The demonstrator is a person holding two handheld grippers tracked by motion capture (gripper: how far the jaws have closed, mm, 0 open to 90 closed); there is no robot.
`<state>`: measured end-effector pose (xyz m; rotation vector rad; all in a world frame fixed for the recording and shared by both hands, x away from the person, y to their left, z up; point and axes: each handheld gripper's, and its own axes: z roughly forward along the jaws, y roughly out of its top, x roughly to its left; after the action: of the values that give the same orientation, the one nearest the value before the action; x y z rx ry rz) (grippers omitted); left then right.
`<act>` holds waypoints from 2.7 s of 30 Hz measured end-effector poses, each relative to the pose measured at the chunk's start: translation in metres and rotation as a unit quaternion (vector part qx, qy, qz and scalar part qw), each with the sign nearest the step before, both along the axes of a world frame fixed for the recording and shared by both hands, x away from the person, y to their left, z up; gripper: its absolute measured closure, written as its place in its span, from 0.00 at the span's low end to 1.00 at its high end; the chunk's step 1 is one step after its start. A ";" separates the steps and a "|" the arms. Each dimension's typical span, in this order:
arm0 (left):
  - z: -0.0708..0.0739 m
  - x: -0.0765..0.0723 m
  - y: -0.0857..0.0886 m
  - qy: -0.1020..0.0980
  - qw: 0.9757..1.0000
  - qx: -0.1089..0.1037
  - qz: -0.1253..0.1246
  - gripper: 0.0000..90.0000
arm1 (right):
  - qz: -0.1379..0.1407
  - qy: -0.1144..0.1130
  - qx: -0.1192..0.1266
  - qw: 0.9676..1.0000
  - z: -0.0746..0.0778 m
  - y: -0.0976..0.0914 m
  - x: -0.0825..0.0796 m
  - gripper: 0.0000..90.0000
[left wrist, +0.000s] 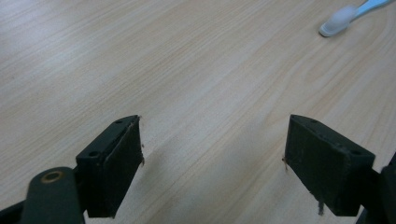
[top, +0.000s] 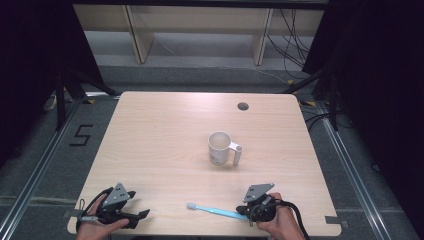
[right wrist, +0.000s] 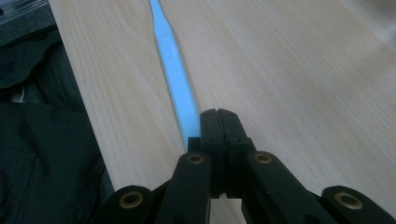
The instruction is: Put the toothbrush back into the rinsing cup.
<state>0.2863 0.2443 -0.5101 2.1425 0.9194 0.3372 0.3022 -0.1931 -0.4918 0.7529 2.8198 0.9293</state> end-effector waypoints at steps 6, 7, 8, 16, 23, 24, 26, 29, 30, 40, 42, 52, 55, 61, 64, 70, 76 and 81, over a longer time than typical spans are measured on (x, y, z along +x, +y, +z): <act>0.000 0.000 0.000 0.001 1.000 0.001 -0.002 0.20 | -0.016 -0.014 0.009 1.000 0.009 -0.003 -0.002 1.00; -0.001 0.000 0.000 -0.001 1.000 -0.003 -0.001 0.20 | -0.016 -0.011 0.011 1.000 0.010 -0.002 -0.003 1.00; -0.001 0.000 0.000 0.000 1.000 -0.003 -0.002 0.20 | -0.016 -0.011 0.011 1.000 0.010 -0.002 -0.003 1.00; 0.000 0.003 0.000 0.003 1.000 0.002 0.001 0.20 | -0.002 -0.021 0.017 1.000 0.017 0.010 -0.002 0.93; -0.001 0.006 -0.001 0.005 1.000 0.000 0.002 0.20 | 0.023 -0.019 0.008 1.000 0.017 0.024 0.003 0.85; -0.001 0.006 -0.001 0.006 1.000 0.001 0.002 0.20 | 0.026 -0.014 0.010 0.999 0.017 0.026 0.004 0.84; -0.001 0.006 -0.001 0.006 1.000 0.000 0.002 0.20 | 0.024 -0.018 0.000 1.000 0.020 0.031 0.004 0.81; 0.000 0.007 -0.002 0.005 1.000 0.001 0.001 0.20 | 0.031 -0.019 0.000 0.999 0.021 0.037 0.004 0.78; 0.000 0.006 -0.003 0.006 1.000 -0.001 -0.001 0.20 | 0.029 -0.020 0.001 0.999 0.020 0.039 0.004 0.77; 0.001 0.005 -0.001 0.003 1.000 -0.006 -0.001 0.20 | 0.057 -0.016 -0.020 0.998 0.021 0.058 0.009 0.76; 0.001 0.004 -0.001 0.003 1.000 -0.007 0.000 0.20 | 0.057 -0.016 -0.022 0.998 0.021 0.059 0.009 0.76; 0.001 0.004 0.000 0.003 1.000 0.004 -0.002 0.20 | 0.068 -0.014 -0.041 0.997 0.020 0.065 0.012 0.74; 0.001 0.004 -0.002 0.001 1.000 -0.004 -0.003 0.20 | 0.075 -0.009 -0.051 0.996 0.019 0.068 0.011 0.74; 0.001 0.004 -0.001 0.000 1.000 0.006 -0.005 0.20 | 0.084 0.001 -0.061 0.995 0.017 0.073 0.011 0.75; 0.000 0.003 -0.001 0.000 1.000 -0.004 0.000 0.20 | 0.092 0.001 -0.073 0.993 0.017 0.077 0.011 0.75; 0.001 0.003 0.000 0.000 1.000 0.001 -0.003 0.20 | 0.106 0.008 -0.104 0.989 0.014 0.087 0.013 0.79; 0.001 0.003 0.000 -0.001 1.000 0.000 -0.003 0.20 | 0.098 0.018 -0.127 0.987 0.014 0.091 0.015 0.80; 0.001 0.003 0.000 -0.001 1.000 0.001 -0.003 0.20 | 0.097 0.025 -0.146 0.984 0.011 0.092 0.016 0.81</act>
<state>0.2892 0.2443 -0.5094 2.1471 0.9110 0.3366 0.3185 -0.1015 -0.4804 0.4797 3.0192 0.5008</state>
